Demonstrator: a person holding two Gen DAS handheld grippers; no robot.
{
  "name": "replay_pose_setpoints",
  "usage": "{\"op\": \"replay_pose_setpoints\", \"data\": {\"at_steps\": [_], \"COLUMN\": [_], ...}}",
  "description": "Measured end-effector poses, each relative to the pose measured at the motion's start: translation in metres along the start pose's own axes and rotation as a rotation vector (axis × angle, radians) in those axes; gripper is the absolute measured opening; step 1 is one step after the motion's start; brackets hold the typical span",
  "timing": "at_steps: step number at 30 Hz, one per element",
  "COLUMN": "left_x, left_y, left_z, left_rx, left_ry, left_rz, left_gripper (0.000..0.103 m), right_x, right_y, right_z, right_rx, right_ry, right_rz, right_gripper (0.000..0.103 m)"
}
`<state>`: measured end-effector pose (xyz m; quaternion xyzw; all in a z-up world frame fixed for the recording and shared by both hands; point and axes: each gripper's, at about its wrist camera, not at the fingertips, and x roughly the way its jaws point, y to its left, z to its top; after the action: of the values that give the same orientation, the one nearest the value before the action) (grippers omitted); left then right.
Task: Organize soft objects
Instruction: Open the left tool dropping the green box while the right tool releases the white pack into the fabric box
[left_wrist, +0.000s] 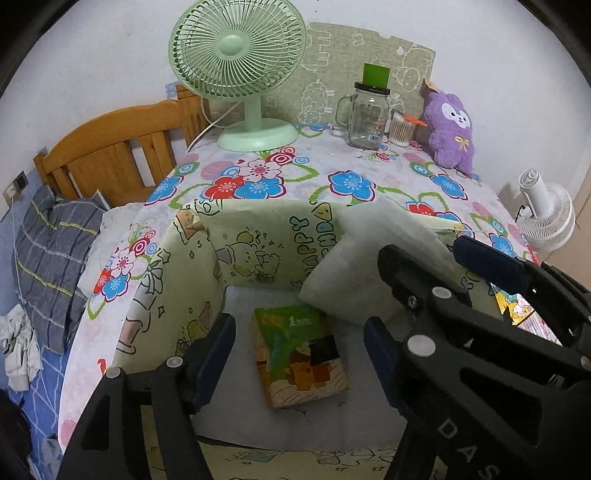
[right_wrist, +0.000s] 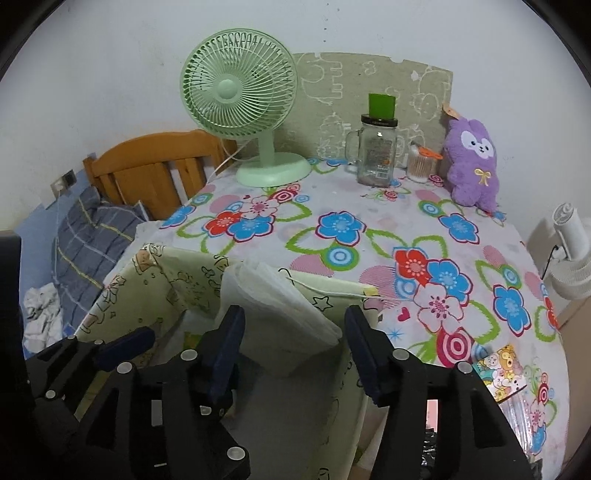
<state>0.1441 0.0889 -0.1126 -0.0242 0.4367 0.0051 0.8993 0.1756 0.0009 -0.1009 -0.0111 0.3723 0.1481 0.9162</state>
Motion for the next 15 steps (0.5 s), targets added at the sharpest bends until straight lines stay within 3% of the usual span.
{"op": "replay_pose_setpoints", "data": {"at_steps": [2,5,10,15], "left_x": [-0.003,-0.011,-0.027,-0.039], "left_y": [0.0,0.0,-0.001,-0.004], "left_z": [0.0,0.0,-0.001,-0.001], "left_rx": [-0.005,-0.011,-0.001,0.005], "left_ry": [-0.006,-0.034,-0.076,-0.101], "left_rz": [0.0,0.014,0.034,0.041], "left_gripper": [0.079,0.091,0.093,0.098], "right_x": [-0.001,-0.004,-0.016,-0.032], "right_y": [0.0,0.001,0.003,0.003], "right_z": [0.001,0.002,0.002,0.002], "right_rx": [-0.003,-0.004,-0.003,0.001], "right_ry": [0.005,0.023,0.018,-0.007], "right_rz": [0.009,0.025,0.029,0.02], "right_gripper": [0.063,0.068,0.08,0.083]}}
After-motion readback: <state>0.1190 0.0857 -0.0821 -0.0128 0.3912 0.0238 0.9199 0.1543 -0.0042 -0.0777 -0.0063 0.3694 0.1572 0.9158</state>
